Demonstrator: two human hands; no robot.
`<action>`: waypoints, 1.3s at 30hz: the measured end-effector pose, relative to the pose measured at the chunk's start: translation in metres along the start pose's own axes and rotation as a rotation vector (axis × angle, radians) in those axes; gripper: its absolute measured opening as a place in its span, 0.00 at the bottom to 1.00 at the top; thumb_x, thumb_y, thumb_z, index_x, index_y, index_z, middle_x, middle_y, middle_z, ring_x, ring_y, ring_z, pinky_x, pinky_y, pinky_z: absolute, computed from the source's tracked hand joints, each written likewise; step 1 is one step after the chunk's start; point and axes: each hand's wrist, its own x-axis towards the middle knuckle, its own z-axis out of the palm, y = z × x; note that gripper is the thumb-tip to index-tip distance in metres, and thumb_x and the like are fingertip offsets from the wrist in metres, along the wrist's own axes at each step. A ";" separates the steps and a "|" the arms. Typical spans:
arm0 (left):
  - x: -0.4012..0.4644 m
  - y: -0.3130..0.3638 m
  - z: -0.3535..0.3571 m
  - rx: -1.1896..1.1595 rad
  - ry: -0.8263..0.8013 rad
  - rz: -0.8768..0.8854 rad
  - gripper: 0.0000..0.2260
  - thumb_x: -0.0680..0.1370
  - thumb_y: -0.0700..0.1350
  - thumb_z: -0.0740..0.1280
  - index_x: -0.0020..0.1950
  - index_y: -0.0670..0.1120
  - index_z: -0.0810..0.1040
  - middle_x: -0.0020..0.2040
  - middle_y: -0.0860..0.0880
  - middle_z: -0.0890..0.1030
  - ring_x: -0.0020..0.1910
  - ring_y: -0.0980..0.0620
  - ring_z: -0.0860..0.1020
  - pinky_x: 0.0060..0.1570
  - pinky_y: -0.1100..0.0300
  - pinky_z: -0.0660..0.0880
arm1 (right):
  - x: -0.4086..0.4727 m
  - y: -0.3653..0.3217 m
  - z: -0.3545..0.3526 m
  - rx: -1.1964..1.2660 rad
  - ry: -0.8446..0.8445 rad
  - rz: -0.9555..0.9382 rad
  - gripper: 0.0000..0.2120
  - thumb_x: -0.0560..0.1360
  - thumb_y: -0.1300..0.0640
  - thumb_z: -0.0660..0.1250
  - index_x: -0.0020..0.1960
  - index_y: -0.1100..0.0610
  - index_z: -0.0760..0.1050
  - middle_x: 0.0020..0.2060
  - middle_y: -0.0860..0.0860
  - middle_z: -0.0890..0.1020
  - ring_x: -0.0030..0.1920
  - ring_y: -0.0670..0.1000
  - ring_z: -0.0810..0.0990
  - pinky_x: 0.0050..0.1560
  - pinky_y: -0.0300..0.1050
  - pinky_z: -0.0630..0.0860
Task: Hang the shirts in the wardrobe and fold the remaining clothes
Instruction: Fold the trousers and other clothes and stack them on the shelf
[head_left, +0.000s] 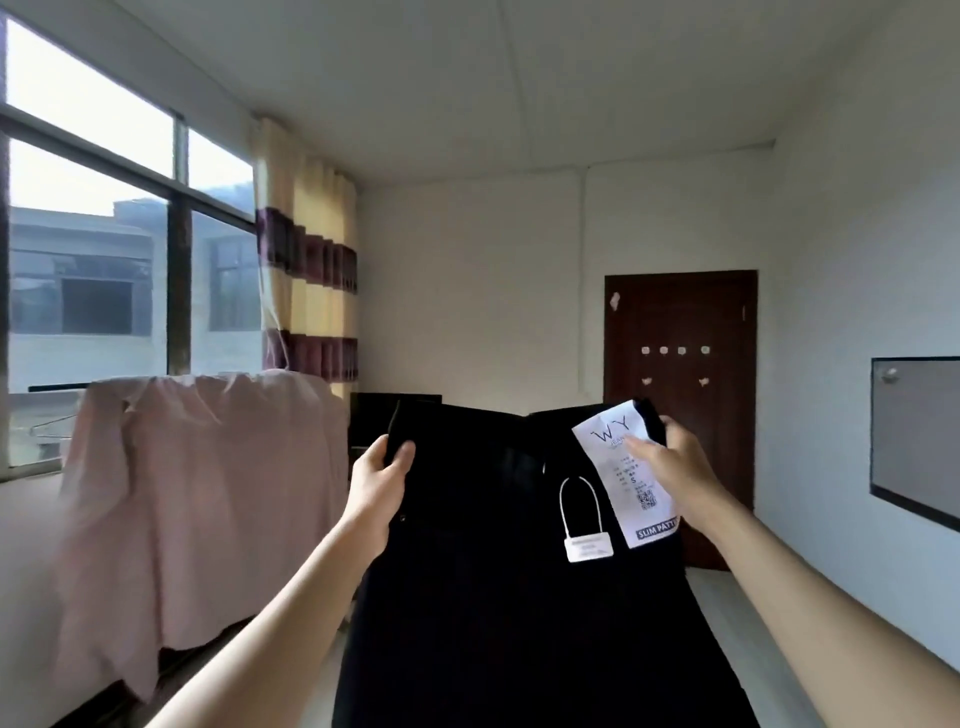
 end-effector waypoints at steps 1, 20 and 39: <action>-0.001 -0.004 0.003 -0.032 -0.011 -0.018 0.06 0.80 0.45 0.63 0.49 0.52 0.79 0.38 0.53 0.83 0.38 0.55 0.82 0.37 0.61 0.76 | -0.002 0.004 -0.013 -0.001 -0.022 0.017 0.05 0.74 0.64 0.65 0.42 0.56 0.73 0.39 0.54 0.79 0.39 0.54 0.78 0.40 0.45 0.73; -0.040 -0.004 -0.001 -0.194 -0.502 -0.190 0.13 0.80 0.37 0.58 0.63 0.39 0.73 0.57 0.37 0.79 0.56 0.39 0.77 0.59 0.44 0.73 | -0.034 0.019 -0.019 -0.327 -0.362 -0.123 0.12 0.69 0.71 0.67 0.36 0.55 0.73 0.33 0.52 0.78 0.36 0.49 0.78 0.45 0.52 0.77; -0.069 -0.055 0.091 0.047 -0.507 -0.005 0.08 0.76 0.39 0.67 0.41 0.42 0.69 0.35 0.48 0.72 0.35 0.54 0.71 0.36 0.61 0.69 | -0.058 -0.006 0.001 -0.281 -0.525 -0.093 0.09 0.78 0.65 0.61 0.56 0.57 0.73 0.46 0.52 0.79 0.38 0.48 0.75 0.36 0.33 0.72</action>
